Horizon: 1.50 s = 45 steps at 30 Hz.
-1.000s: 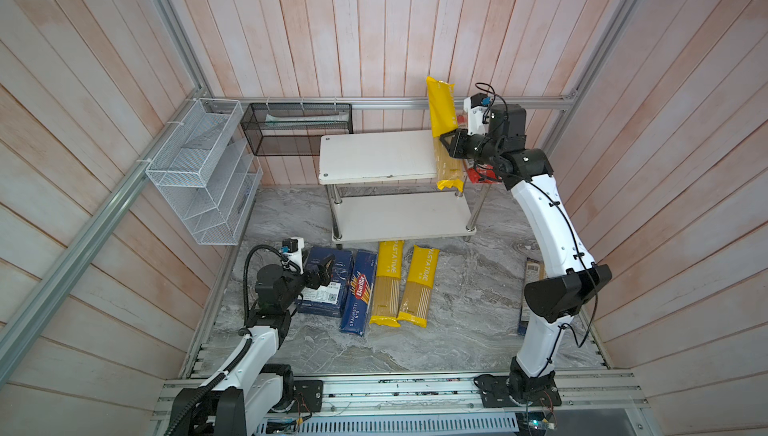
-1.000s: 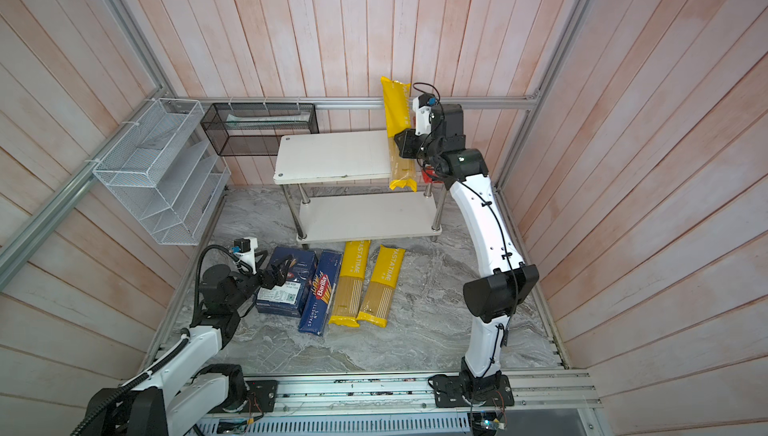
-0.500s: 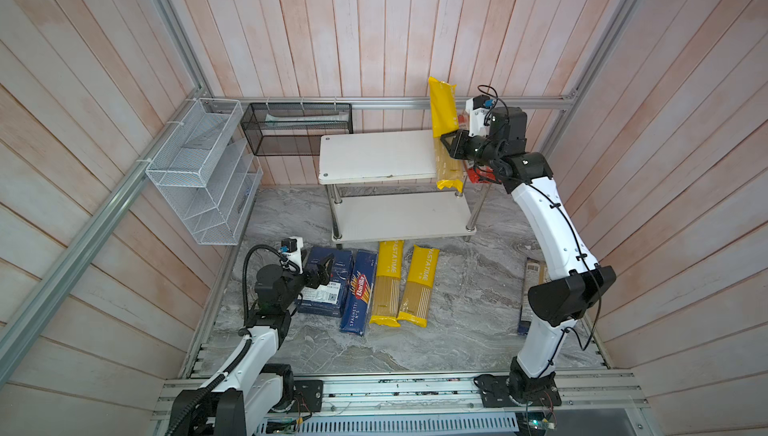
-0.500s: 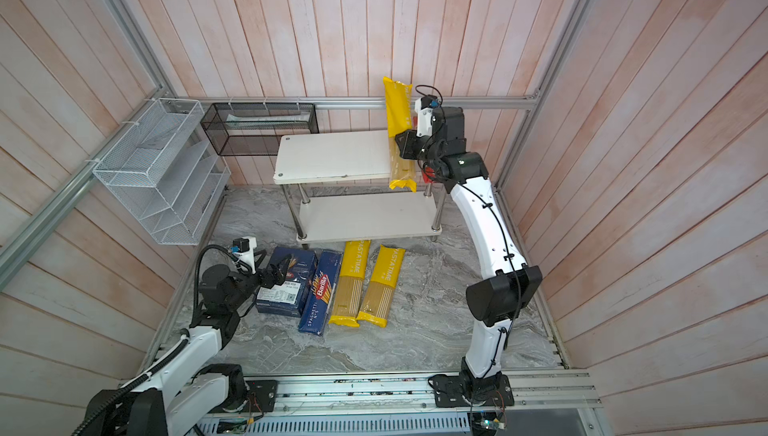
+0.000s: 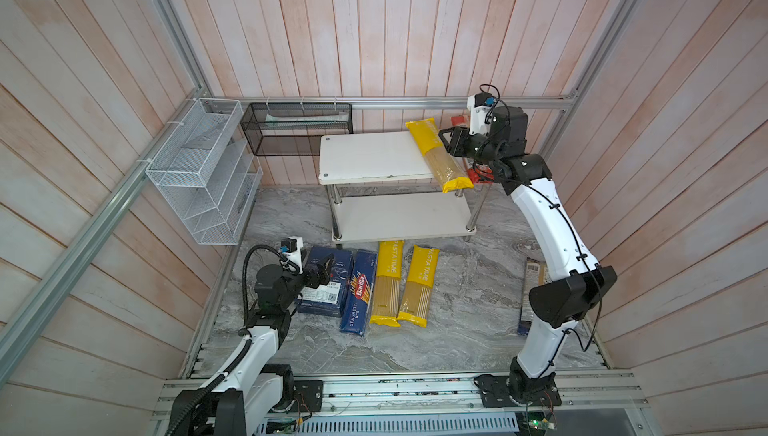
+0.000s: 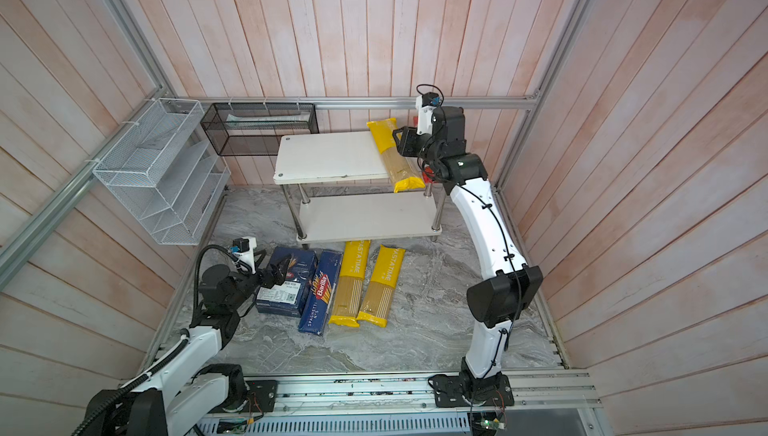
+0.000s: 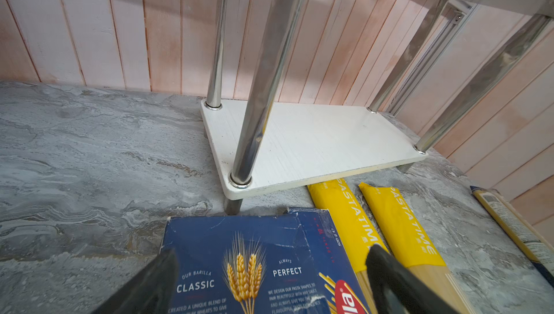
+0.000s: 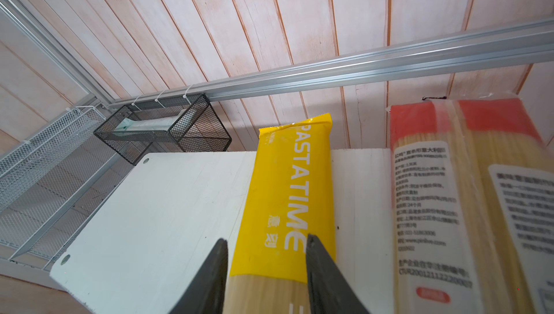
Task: Arrange pasta packages on shelves
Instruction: Place the pasta bag on the shelf.
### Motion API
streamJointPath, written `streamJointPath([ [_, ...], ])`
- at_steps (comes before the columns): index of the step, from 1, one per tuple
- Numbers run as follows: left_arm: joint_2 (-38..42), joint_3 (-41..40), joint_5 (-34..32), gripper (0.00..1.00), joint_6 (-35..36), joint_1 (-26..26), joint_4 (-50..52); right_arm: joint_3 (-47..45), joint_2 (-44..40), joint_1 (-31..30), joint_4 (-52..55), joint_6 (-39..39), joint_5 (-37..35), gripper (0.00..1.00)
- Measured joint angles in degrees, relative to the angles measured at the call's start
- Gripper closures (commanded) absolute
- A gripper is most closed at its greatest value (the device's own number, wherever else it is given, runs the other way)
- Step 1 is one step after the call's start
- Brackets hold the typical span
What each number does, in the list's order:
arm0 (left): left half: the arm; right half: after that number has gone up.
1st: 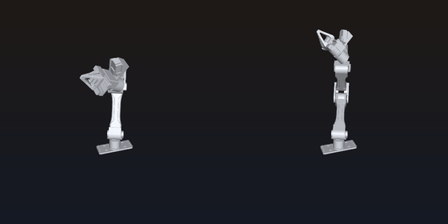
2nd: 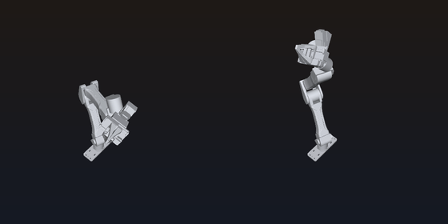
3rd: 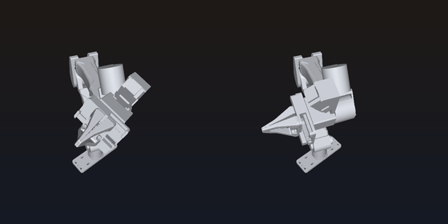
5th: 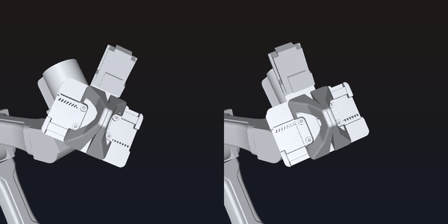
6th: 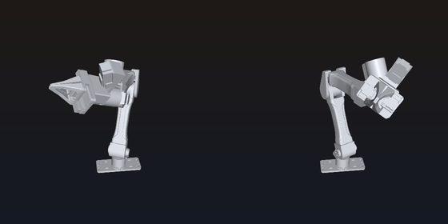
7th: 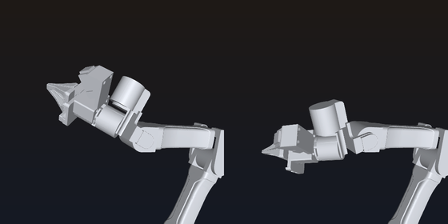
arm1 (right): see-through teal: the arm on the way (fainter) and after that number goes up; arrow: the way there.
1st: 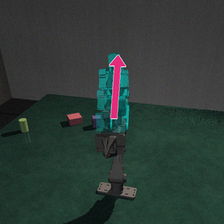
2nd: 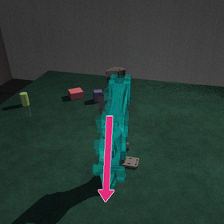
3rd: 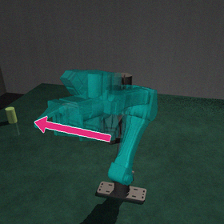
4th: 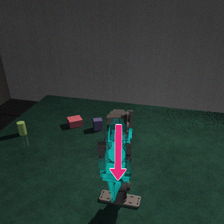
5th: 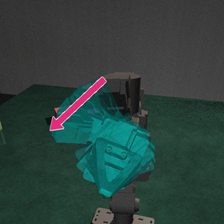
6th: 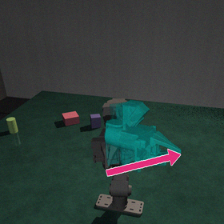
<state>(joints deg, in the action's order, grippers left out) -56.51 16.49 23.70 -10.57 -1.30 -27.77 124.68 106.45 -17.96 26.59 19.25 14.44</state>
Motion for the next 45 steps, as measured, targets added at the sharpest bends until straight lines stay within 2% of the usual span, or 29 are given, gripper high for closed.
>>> streamJointPath([
  [7, 0.0, 0.0, 0.0, 0.0, 0.0, 0.0, 0.0, -1.4, -4.2, -0.7, 0.6, -3.1, 1.4, 0.57],
  [13, 0.0, 0.0, -0.2, 0.0, 0.0, 0.0, 0.0, -14.6, -18.6, -3.5, -0.7, -7.7, 2.1, 0.58],
  [16, 0.0, 0.0, -0.2, 0.0, 0.0, 0.0, 0.0, -21.5, -25.3, -3.9, -1.6, -9.2, 2.2, 0.62],
  [22, 0.0, 0.0, -0.2, 0.0, 0.0, 0.0, 0.0, -33.9, -33.8, -4.0, -2.6, -11.3, 4.0, 0.63],
  [31, -0.2, 0.0, -0.2, 0.0, 0.0, 0.0, 0.1, -42.2, -35.2, -5.1, -2.1, -13.1, 8.8, 0.63],
  [45, -0.2, 0.0, -0.2, 0.0, 0.0, 0.0, 0.1, -43.5, -34.9, -5.3, -2.5, -14.4, 9.2, 0.63],
])
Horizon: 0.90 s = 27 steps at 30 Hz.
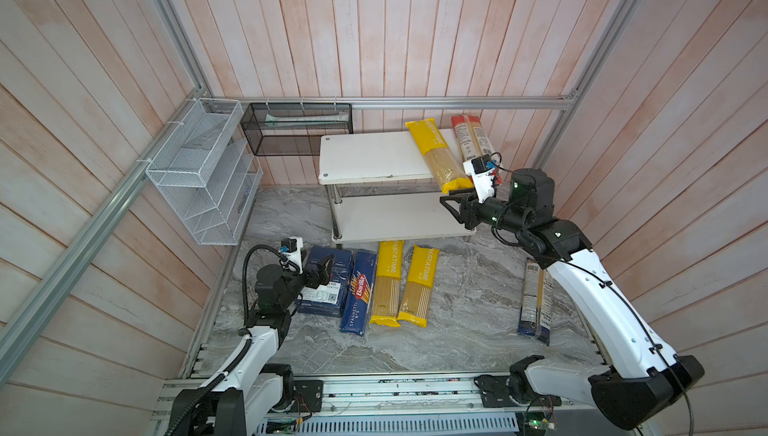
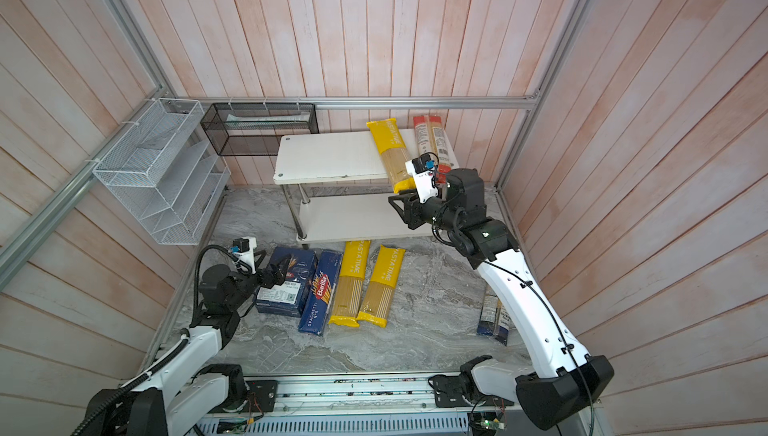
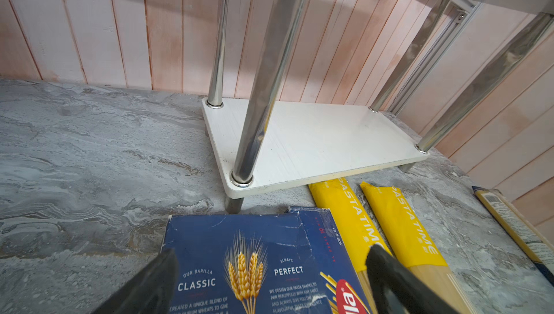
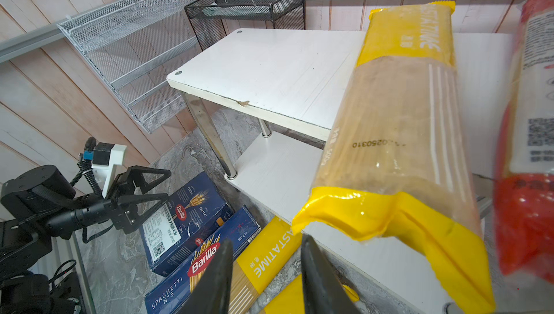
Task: Arrange pasta packages on shelves
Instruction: Place the pasta bag on the shelf, then rotate the pasta bag at the shelf.
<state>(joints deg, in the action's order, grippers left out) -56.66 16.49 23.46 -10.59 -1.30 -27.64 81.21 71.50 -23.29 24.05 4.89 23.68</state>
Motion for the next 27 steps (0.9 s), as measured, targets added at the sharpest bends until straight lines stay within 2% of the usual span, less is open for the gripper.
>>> streamJointPath([
  [27, 0.0, 0.0, 0.0, 0.0, 0.0, 0.0, 0.0, -1.7, 5.2, -2.0, -7.8, 1.0, 0.9, 0.63],
])
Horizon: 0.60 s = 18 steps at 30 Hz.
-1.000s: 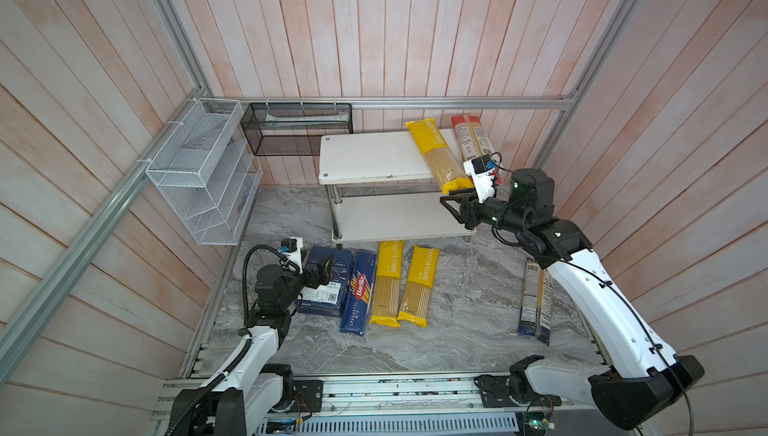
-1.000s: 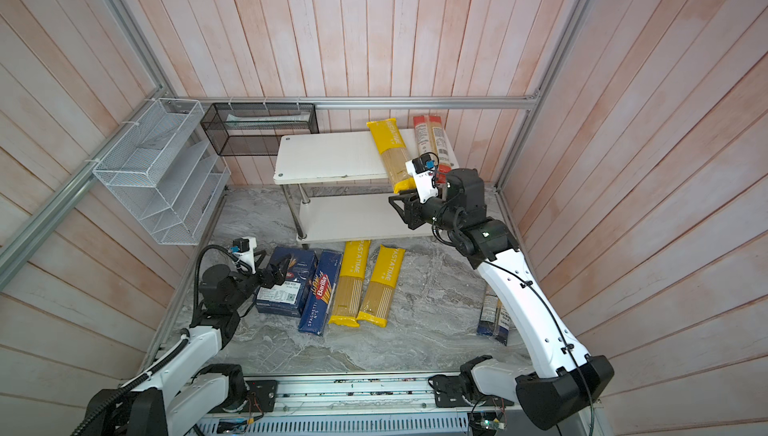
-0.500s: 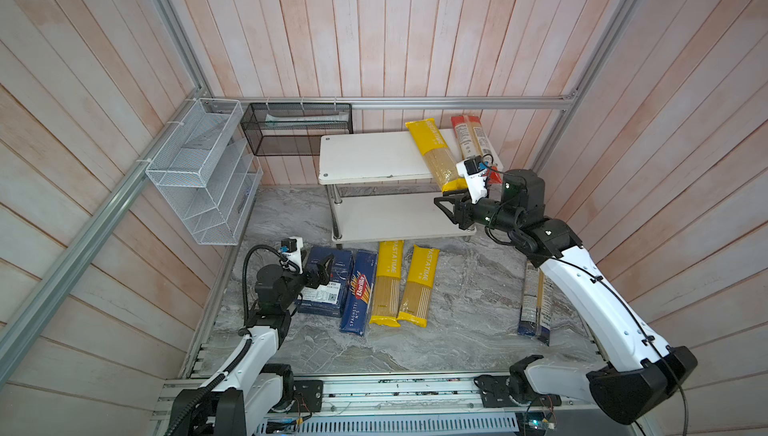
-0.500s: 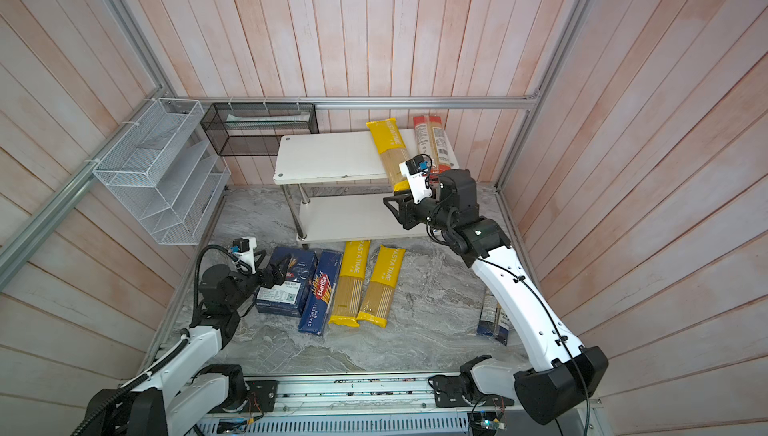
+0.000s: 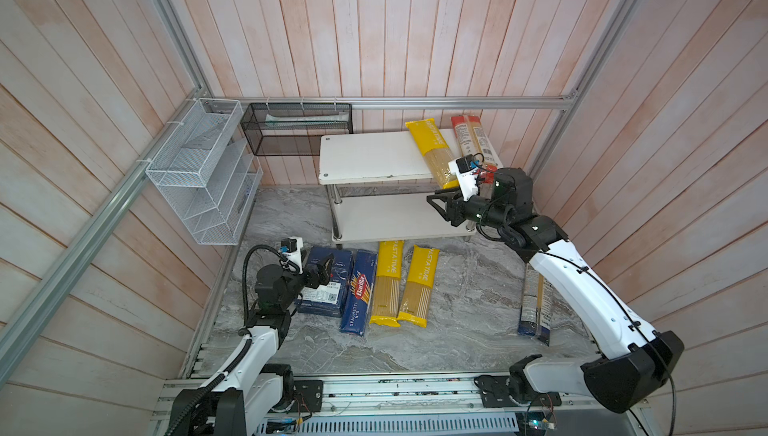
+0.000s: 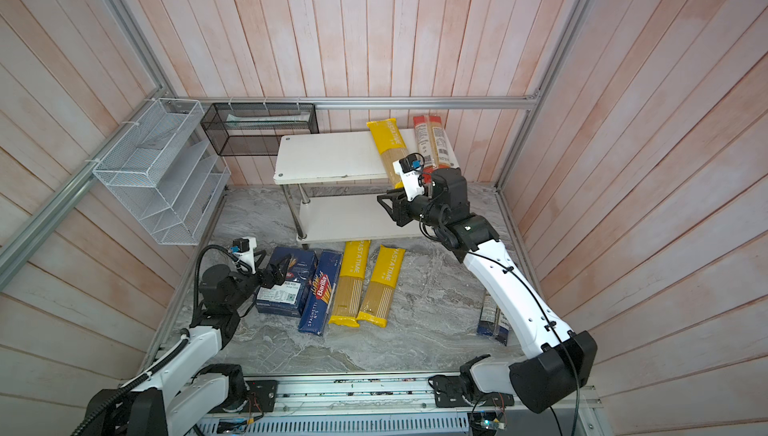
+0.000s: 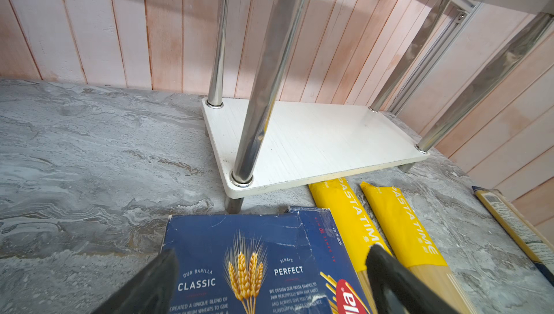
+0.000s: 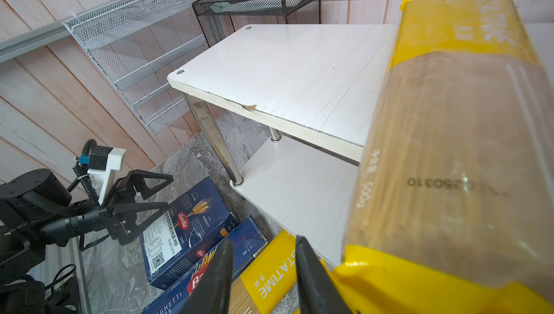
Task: Arrange pasta packages on shelves
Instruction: Rotate the pasta bag at the shelf.
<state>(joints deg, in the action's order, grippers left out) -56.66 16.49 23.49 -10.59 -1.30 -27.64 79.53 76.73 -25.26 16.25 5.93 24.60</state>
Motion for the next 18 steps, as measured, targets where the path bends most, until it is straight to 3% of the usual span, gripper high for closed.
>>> streamJointPath([
  [9, 0.7, 0.0, 0.0, 0.0, -0.1, 0.0, 0.0, 3.1, 1.5, -2.4, 6.0, -1.7, -0.4, 0.63],
  [18, 1.5, 0.0, 0.0, 0.0, -0.2, 0.0, 0.0, 3.0, -11.1, -2.8, 14.8, -2.7, -9.7, 0.64],
])
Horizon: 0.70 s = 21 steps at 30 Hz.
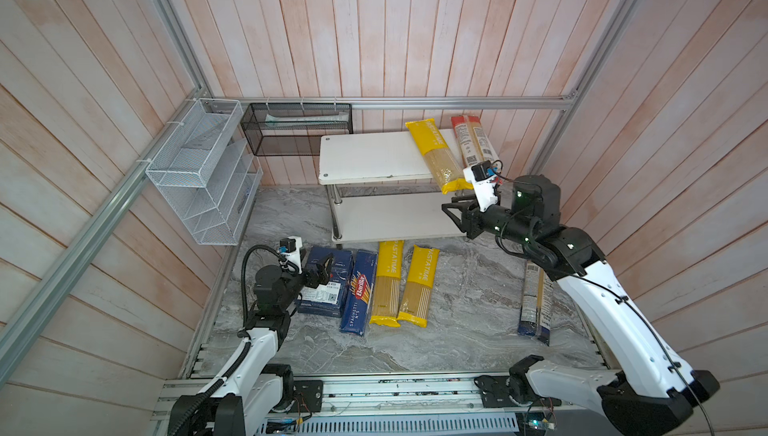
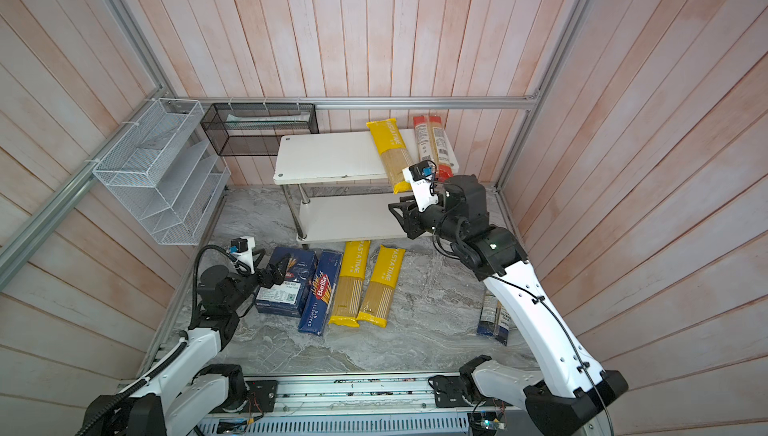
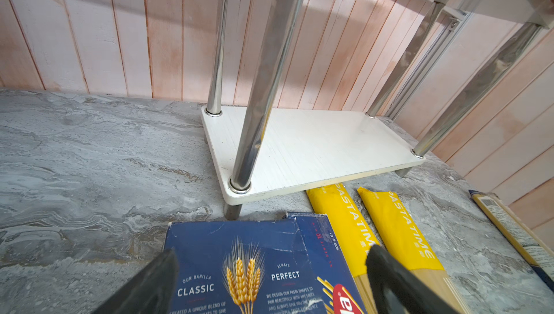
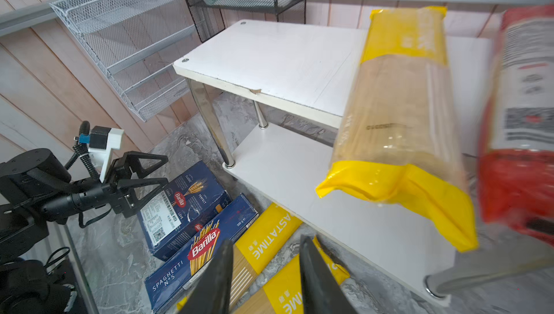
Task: Arrange pasta packages on shelves
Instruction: Rotate the pasta bag at the shelf.
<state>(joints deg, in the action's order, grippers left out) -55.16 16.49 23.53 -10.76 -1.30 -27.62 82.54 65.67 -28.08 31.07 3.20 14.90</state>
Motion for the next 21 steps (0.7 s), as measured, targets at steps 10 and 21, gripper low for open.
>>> streamJointPath([
  [10, -0.7, 0.0, 0.0, 0.0, 0.0, 0.0, 0.4, -1.8, 3.4, 2.3, -1.4, -1.6, -1.3, 0.65],
  [21, -2.1, 0.0, 0.7, 0.0, -0.5, 0.0, -0.9, 1.7, 9.6, 3.2, -3.8, -4.2, 1.2, 0.66],
])
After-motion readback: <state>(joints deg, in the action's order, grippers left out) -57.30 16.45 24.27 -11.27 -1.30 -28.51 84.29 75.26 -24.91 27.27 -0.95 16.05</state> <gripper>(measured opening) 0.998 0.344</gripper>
